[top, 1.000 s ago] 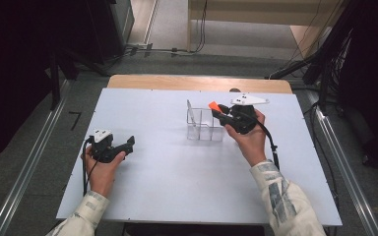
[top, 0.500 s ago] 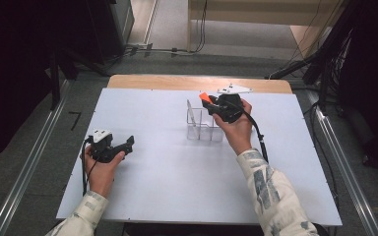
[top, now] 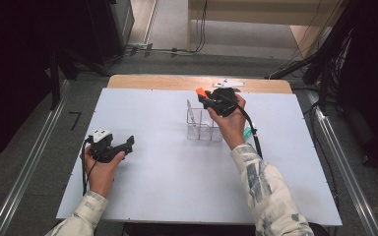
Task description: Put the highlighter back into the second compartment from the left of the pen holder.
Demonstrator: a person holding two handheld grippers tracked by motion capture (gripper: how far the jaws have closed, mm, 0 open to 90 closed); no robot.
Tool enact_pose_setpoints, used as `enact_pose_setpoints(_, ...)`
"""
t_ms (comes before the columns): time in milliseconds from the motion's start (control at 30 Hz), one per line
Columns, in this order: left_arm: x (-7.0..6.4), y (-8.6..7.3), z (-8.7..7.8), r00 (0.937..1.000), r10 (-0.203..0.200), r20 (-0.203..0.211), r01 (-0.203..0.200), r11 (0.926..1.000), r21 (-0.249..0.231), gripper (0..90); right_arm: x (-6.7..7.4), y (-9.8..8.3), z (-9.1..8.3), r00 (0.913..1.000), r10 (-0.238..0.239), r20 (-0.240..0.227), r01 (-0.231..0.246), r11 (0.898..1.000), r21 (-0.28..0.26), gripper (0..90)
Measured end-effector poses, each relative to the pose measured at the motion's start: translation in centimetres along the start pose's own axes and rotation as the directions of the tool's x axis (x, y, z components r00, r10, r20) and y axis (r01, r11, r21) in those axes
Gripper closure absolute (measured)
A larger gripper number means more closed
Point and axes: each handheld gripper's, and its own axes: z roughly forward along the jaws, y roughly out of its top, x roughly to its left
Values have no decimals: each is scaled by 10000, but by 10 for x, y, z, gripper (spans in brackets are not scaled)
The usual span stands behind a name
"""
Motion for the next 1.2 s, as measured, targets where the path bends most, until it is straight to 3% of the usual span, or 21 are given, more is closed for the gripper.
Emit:
enact_pose_setpoints(567,1,0,-1,10000,-22,22,22,10000,-22,170,6,4,12,9994,280,-221,-279,9996,58,644)
enact_pose_setpoints(1200,1,0,0,10000,-2,14,2,10000,12,170,5,-11,-4,9989,266,-383,-264,9996,71,633)
